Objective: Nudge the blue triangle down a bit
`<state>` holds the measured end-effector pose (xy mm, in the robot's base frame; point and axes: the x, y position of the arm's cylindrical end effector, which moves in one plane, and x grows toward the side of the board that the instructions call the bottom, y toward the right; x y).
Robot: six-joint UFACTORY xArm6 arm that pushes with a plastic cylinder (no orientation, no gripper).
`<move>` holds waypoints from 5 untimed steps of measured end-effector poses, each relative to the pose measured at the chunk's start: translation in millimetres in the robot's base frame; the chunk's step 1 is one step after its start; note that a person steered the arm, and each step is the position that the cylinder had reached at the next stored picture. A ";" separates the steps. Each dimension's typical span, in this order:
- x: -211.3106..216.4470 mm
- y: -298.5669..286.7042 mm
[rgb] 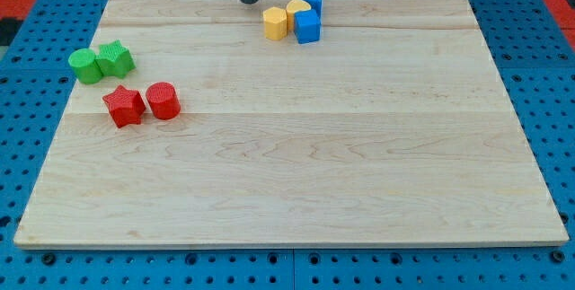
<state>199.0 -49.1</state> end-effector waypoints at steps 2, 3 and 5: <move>-6.7 62.2; -5.7 80.5; 3.1 105.9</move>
